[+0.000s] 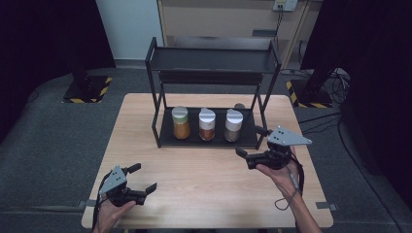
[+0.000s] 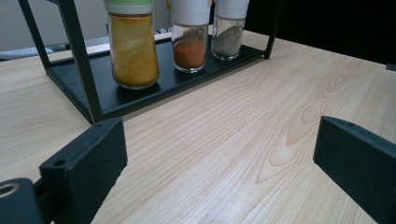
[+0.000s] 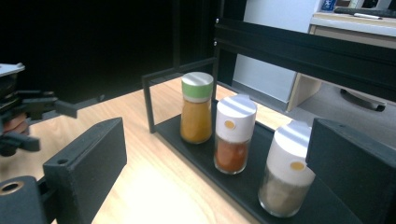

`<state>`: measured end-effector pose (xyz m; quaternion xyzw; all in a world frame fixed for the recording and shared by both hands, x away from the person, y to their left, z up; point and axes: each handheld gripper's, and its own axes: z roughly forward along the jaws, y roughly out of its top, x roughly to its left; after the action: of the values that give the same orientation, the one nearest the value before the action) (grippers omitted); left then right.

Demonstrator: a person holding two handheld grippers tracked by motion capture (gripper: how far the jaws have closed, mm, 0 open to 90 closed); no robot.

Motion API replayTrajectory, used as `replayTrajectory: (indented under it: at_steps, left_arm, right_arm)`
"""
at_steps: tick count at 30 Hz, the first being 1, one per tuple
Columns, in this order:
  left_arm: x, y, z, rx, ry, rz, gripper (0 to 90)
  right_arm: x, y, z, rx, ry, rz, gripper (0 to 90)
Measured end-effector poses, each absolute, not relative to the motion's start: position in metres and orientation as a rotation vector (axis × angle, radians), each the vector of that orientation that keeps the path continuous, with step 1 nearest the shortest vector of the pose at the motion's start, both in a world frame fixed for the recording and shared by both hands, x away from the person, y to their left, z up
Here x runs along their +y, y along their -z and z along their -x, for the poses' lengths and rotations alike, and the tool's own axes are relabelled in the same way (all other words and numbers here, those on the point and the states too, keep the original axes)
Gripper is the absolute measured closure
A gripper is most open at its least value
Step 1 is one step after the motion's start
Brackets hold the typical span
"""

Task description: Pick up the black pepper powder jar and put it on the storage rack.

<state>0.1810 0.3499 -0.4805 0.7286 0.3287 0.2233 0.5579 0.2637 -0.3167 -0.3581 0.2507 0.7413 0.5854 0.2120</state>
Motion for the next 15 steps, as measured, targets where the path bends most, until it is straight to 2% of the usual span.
replayTrajectory:
  at_steps: [15]
  left_arm:
    - [0.352, 0.481, -0.179, 0.770, -0.531, -1.713, 1.5]
  right_arm:
    - [-0.343, 0.383, -0.222, 2.072, -1.625, -0.704, 5.5]
